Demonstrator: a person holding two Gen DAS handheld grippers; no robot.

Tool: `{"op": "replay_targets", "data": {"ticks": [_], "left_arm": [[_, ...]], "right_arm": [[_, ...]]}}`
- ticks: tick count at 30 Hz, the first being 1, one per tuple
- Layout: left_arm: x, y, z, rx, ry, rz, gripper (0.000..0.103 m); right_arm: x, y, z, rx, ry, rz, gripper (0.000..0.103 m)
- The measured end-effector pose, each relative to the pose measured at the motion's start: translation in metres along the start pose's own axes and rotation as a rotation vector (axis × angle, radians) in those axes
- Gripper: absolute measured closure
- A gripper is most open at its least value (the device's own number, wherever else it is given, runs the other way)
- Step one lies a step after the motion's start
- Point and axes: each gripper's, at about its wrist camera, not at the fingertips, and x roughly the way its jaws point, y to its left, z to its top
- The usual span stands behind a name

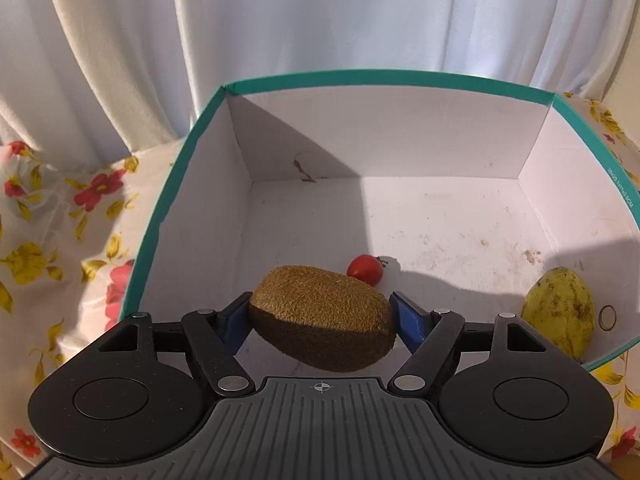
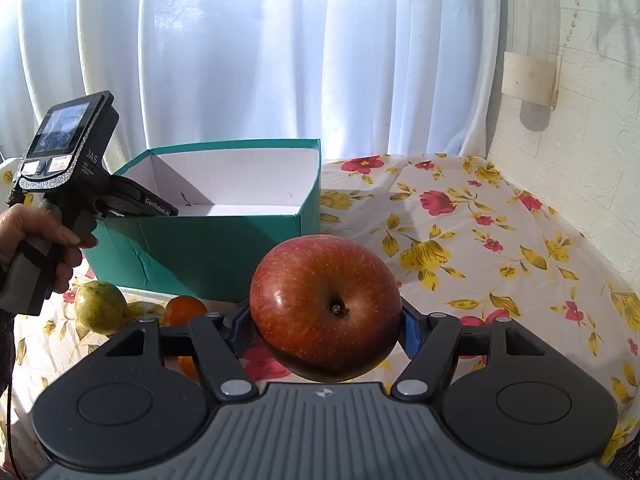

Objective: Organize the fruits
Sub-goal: 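Release the kiwi into the teal box with the left tool while the right tool releases the apple, then move both tools back to the fruit and grasp another red apple with the left tool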

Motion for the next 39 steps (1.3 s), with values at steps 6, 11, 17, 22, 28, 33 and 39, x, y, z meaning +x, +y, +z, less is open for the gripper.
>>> {"op": "replay_targets", "data": {"ticks": [6,11,17,22,28,33,39], "left_arm": [[-0.013,0.0,-0.003,-0.003,-0.036,-0.012,0.023],[-0.065,0.007,-0.011,-0.026,-0.162,0.0,0.008],[-0.128,0.029,-0.052,-0.127,-0.278,-0.028,0.003],[-0.142,0.043,-0.093,-0.303,-0.23,-0.072,0.003],[-0.144,0.057,-0.125,-0.323,-0.133,-0.083,0.003],[-0.157,0.08,-0.148,-0.393,-0.114,-0.083,0.003],[-0.159,0.089,-0.157,-0.41,-0.063,-0.092,0.003]], "right_arm": [[0.006,0.008,0.021,-0.024,-0.053,0.017,0.034],[0.017,0.014,0.04,-0.042,-0.074,0.028,0.034],[0.034,0.028,0.06,-0.067,-0.101,0.05,0.034],[0.065,0.051,0.071,-0.108,-0.092,0.086,0.034],[0.107,0.073,0.076,-0.147,-0.028,0.096,0.034],[0.133,0.08,0.076,-0.14,0.046,0.091,0.034],[0.145,0.073,0.078,-0.079,0.11,0.125,0.033]]}}
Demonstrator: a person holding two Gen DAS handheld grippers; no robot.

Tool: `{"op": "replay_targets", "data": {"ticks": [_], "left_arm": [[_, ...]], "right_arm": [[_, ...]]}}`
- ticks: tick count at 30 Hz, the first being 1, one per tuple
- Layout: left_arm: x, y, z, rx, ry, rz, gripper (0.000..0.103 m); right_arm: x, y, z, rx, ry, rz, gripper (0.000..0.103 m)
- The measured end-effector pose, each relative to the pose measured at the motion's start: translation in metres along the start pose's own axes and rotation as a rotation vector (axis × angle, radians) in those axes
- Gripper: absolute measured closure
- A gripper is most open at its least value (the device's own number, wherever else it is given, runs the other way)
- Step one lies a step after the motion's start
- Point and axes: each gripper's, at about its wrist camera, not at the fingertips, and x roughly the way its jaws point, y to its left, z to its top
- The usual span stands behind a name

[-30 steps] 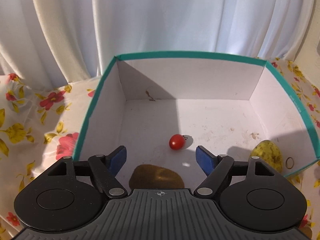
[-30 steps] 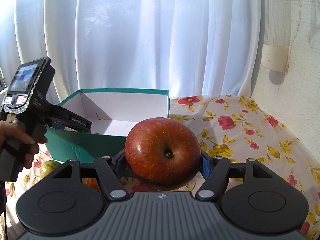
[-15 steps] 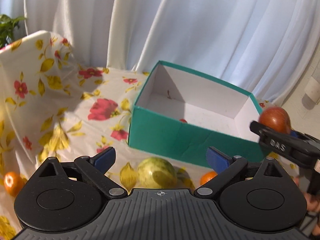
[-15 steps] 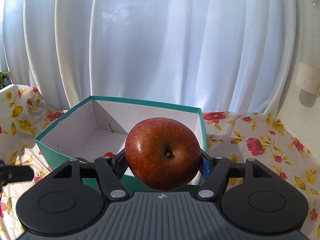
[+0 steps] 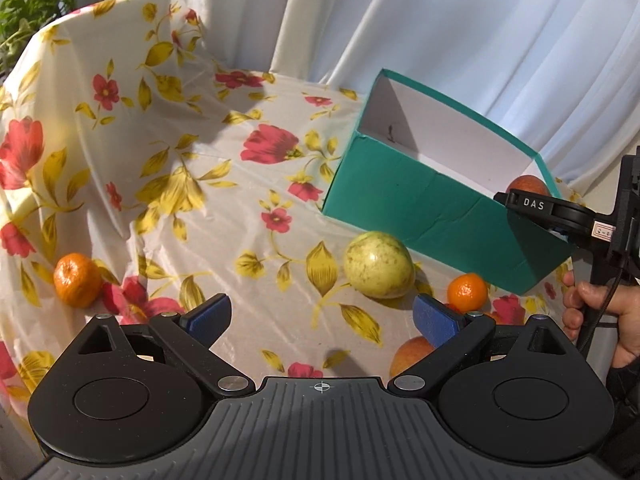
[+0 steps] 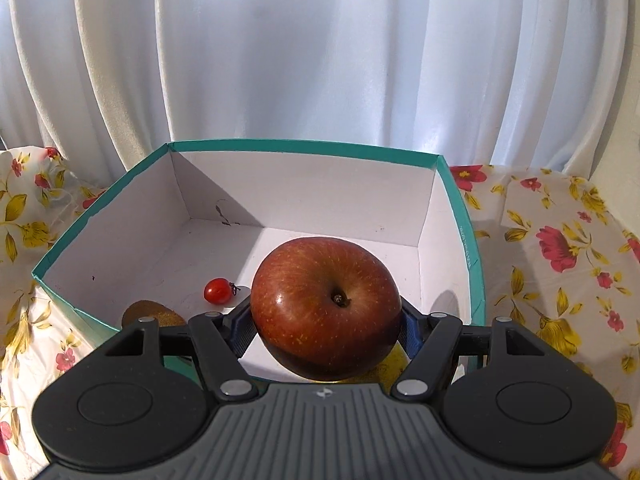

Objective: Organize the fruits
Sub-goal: 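Move both tools back to the fruit and grasp another red apple with the left tool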

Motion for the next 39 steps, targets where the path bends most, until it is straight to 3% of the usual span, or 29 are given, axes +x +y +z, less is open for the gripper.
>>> {"op": "replay_targets", "data": {"ticks": [3,6,7,12,13,17,22,24,31,39], "left_arm": [[-0.002,-0.003,-0.002,0.018,0.0,0.008,0.003],[-0.003,-0.009,-0.004,0.046,0.002,0.018,0.003],[-0.004,-0.01,-0.005,0.055,0.003,0.019,0.003],[-0.012,-0.016,-0.008,0.08,-0.005,0.019,0.003],[-0.013,-0.016,-0.008,0.077,-0.012,0.011,0.003],[-0.009,-0.023,-0.01,0.091,0.008,-0.05,0.003],[0.008,-0.039,-0.016,0.169,0.047,-0.116,0.003],[0.015,-0.048,-0.025,0.235,0.049,-0.142,0.003],[0.034,-0.082,-0.06,0.474,-0.008,-0.141,0.004],[0.056,-0.096,-0.077,0.54,-0.037,-0.113,0.015]], "right_arm": [[-0.013,-0.002,0.001,0.001,-0.052,0.028,0.024],[-0.051,-0.003,-0.002,0.006,-0.198,-0.011,0.01],[-0.066,-0.004,-0.005,0.013,-0.24,-0.015,0.001],[-0.145,-0.014,-0.047,0.06,-0.423,0.004,0.0],[-0.156,-0.016,-0.06,0.077,-0.423,-0.005,0.0],[-0.168,-0.032,-0.097,0.147,-0.292,0.02,0.0],[-0.187,-0.044,-0.129,0.193,-0.321,-0.052,0.0],[-0.185,-0.048,-0.137,0.22,-0.272,-0.043,0.0],[-0.185,-0.05,-0.172,0.249,-0.169,-0.032,0.0],[-0.179,-0.039,-0.181,0.136,-0.141,-0.072,0.0]]}}
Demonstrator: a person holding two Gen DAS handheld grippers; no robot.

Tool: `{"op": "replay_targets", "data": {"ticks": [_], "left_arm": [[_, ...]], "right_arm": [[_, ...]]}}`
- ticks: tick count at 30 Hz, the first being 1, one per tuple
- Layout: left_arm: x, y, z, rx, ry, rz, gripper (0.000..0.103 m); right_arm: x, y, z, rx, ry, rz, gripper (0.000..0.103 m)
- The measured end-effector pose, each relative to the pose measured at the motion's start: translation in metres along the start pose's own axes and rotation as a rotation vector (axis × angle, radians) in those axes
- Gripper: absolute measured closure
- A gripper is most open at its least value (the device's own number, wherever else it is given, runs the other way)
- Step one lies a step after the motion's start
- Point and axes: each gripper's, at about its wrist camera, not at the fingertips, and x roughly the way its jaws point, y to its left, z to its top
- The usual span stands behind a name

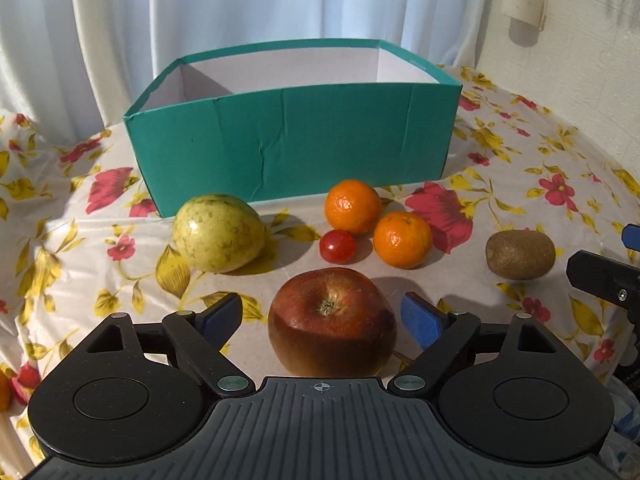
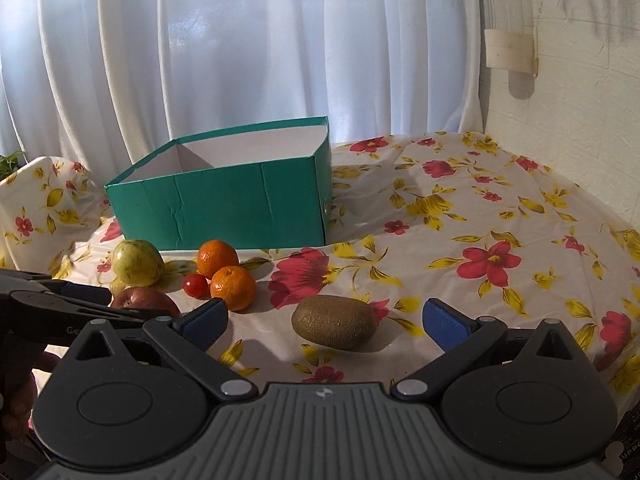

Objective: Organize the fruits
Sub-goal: 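Move both tools back to the fruit and grasp another red apple with the left tool, then lift the red apple with the left tool while the right tool grasps the second kiwi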

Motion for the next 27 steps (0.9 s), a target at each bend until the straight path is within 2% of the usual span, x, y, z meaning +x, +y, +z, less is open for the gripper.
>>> {"op": "replay_targets", "data": {"ticks": [5,8,11,15,19,23,27], "left_arm": [[0.018,-0.001,-0.004,-0.011,0.054,-0.011,0.02],[0.022,-0.006,-0.004,0.018,0.041,0.008,0.021],[0.03,-0.005,-0.003,0.002,0.052,-0.009,0.025],[0.033,-0.005,-0.002,-0.003,0.057,-0.011,0.025],[0.027,0.005,0.0,-0.043,0.087,-0.02,0.026],[0.009,0.016,0.0,-0.075,0.075,-0.016,0.026],[-0.004,0.021,0.001,-0.088,0.067,-0.014,0.026]], "right_arm": [[0.005,0.003,-0.002,-0.046,0.011,0.007,0.0],[0.011,0.002,-0.002,-0.047,0.029,0.015,0.0],[0.018,0.001,-0.002,-0.034,0.044,0.022,0.0],[0.028,0.0,-0.003,-0.036,0.072,0.01,0.001],[0.039,-0.001,-0.003,-0.021,0.102,-0.005,0.007],[0.052,-0.002,-0.002,-0.006,0.113,-0.037,0.009],[0.069,0.001,-0.002,-0.005,0.141,-0.082,0.018]]}}
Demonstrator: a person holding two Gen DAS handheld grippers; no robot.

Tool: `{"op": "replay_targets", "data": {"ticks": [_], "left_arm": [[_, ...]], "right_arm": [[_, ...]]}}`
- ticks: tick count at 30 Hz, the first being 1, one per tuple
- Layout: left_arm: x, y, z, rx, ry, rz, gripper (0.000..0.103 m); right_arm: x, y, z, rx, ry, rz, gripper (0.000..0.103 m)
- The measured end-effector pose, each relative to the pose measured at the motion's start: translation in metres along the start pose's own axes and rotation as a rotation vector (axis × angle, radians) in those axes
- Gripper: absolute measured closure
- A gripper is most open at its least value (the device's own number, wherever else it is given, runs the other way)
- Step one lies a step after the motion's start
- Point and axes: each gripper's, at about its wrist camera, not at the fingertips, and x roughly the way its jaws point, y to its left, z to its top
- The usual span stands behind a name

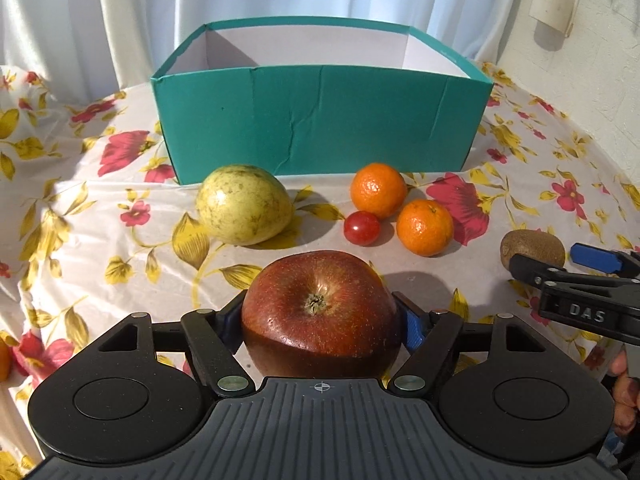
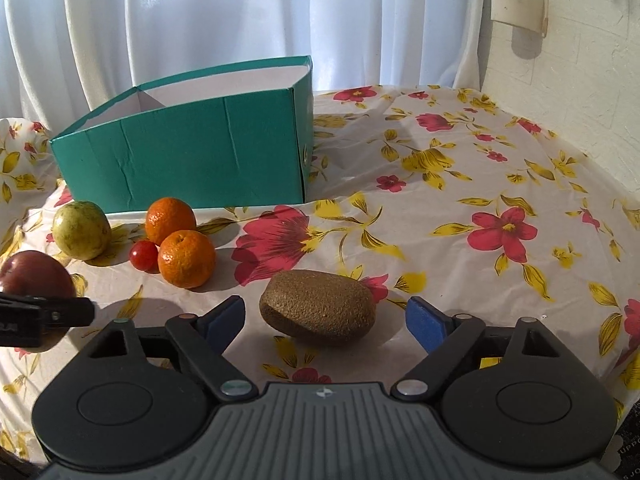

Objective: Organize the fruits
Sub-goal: 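Lift the red apple with the left tool while the right tool grasps the second kiwi, then lower the apple into the teal box with the left tool while the right tool carries the kiwi toward it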

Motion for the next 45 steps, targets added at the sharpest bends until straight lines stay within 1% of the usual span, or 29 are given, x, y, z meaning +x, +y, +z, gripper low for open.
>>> {"op": "replay_targets", "data": {"ticks": [1,2,6,8,11,13,15,19,26,33,36,37,40,43,45], "left_arm": [[-0.002,0.0,0.0,-0.002,0.001,-0.004,0.026],[-0.004,0.0,0.0,0.001,-0.001,-0.007,0.026],[-0.007,-0.004,0.002,0.017,-0.005,-0.005,0.026],[-0.007,-0.004,0.002,0.016,-0.001,-0.009,0.026],[-0.01,-0.003,0.002,0.016,0.003,-0.012,0.026],[-0.01,-0.003,0.002,0.02,0.003,-0.012,0.026],[-0.01,-0.003,0.003,0.024,0.007,-0.014,0.026],[-0.018,-0.004,0.009,0.037,-0.016,-0.019,0.026],[-0.039,-0.006,0.044,0.04,-0.095,-0.004,0.026],[-0.046,0.004,0.097,0.025,-0.185,0.078,0.026],[-0.04,0.009,0.118,0.024,-0.211,0.133,0.026],[-0.037,0.012,0.124,0.014,-0.217,0.141,0.026],[-0.022,0.02,0.14,-0.015,-0.218,0.155,0.026],[-0.007,0.025,0.149,-0.025,-0.207,0.174,0.026],[0.002,0.028,0.152,-0.029,-0.2,0.171,0.026]], "right_arm": [[0.004,0.001,0.0,0.005,0.009,-0.006,0.022],[0.008,0.001,0.0,0.009,0.017,-0.008,0.023],[0.015,0.005,0.0,0.009,0.033,-0.018,0.023],[0.017,0.007,0.0,0.005,0.033,-0.023,0.026],[0.022,0.011,0.0,-0.012,0.039,-0.033,0.027],[0.023,0.014,0.0,-0.028,0.025,-0.046,0.027],[0.023,0.017,0.0,-0.041,0.008,-0.052,0.035],[0.02,0.015,0.003,-0.035,0.005,-0.038,0.036],[-0.005,0.009,0.017,-0.015,-0.036,-0.014,0.036],[-0.026,0.011,0.035,0.002,-0.101,0.004,0.036],[-0.032,0.012,0.04,0.007,-0.12,0.004,0.036],[-0.033,0.012,0.042,0.006,-0.124,0.002,0.036],[-0.037,0.013,0.046,0.002,-0.133,-0.001,0.036],[-0.039,0.014,0.049,-0.003,-0.139,-0.007,0.036],[-0.041,0.015,0.051,-0.002,-0.143,-0.014,0.036]]}}
